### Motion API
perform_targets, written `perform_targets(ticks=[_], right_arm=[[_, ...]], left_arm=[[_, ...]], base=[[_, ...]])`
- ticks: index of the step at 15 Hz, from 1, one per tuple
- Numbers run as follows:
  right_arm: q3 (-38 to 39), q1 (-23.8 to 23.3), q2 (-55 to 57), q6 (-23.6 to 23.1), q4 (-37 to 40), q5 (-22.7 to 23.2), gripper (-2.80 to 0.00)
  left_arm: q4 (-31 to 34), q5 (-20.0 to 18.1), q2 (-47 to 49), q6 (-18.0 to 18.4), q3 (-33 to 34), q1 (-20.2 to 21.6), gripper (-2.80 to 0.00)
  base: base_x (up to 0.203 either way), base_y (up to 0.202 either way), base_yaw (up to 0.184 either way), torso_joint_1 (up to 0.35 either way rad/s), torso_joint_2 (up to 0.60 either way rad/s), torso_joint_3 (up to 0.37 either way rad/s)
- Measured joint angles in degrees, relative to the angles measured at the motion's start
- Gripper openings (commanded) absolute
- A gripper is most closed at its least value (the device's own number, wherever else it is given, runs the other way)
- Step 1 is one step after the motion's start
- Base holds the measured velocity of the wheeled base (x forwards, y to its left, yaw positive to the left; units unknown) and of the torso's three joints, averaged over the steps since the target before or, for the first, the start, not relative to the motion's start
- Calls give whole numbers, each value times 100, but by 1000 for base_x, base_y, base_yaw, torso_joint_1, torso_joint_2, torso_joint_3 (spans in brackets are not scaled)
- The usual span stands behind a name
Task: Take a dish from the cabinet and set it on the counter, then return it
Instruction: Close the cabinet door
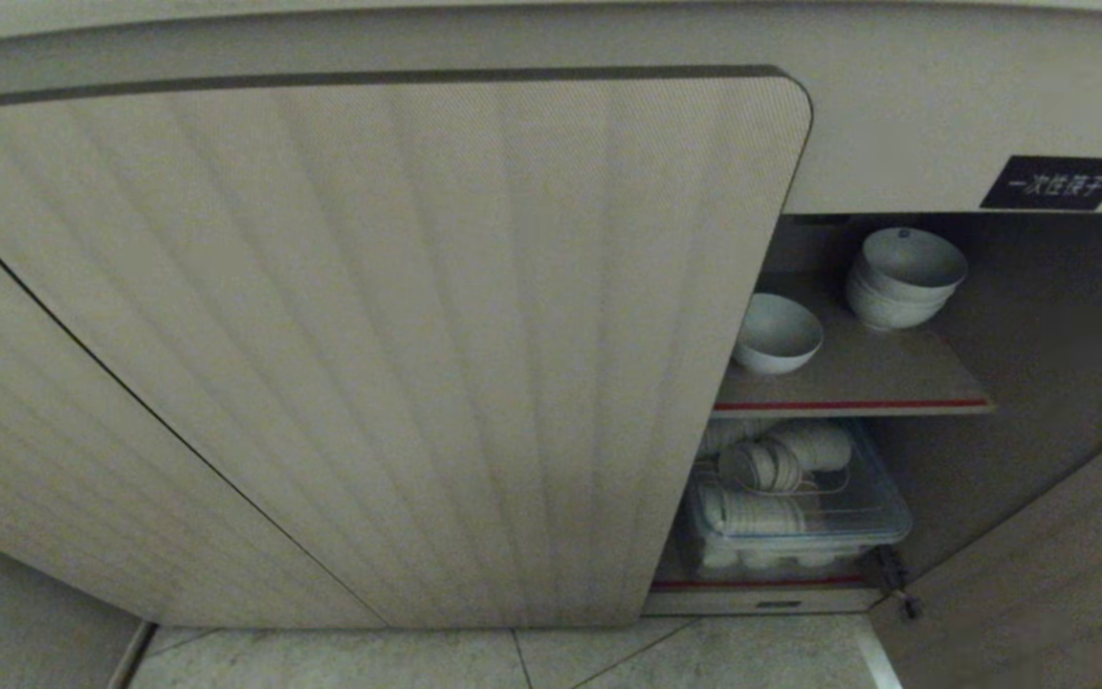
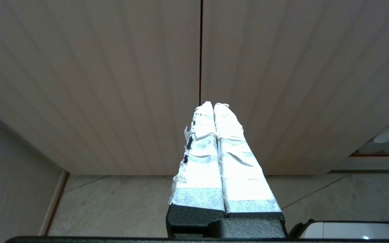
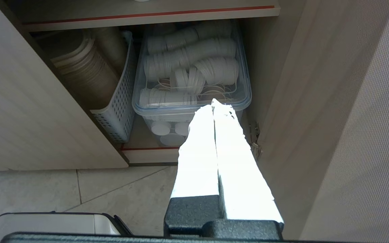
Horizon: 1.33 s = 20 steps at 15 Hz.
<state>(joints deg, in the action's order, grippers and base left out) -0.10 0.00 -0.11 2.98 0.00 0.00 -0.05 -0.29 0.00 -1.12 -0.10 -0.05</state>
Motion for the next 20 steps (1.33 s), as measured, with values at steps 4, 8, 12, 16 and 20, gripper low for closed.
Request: perform_targets(ticks=[4,8,12,16,20], right_arm=[[0,0,0,0,0,0,-280],[0,0,0,0,0,0,-280],[0,0,1,0,0,0,-280],[0,0,1,2,0,0,-280],[0,0,2,0,0,0,-280]], left_arm=[[-5,-4,0,2,0,-2,-280],[-3,-6,0,0,0,-2,-280],[-9,5,0,2,0,0,-280],[-12,-1,0,-6,0,0,-280],[-5,-6,0,-6,0,0,-280]], base=[[0,0,0,0,0,0],[0,0,0,0,0,0],[0,0,0,0,0,0],[0,0,0,0,0,0],[0,0,0,0,0,0]])
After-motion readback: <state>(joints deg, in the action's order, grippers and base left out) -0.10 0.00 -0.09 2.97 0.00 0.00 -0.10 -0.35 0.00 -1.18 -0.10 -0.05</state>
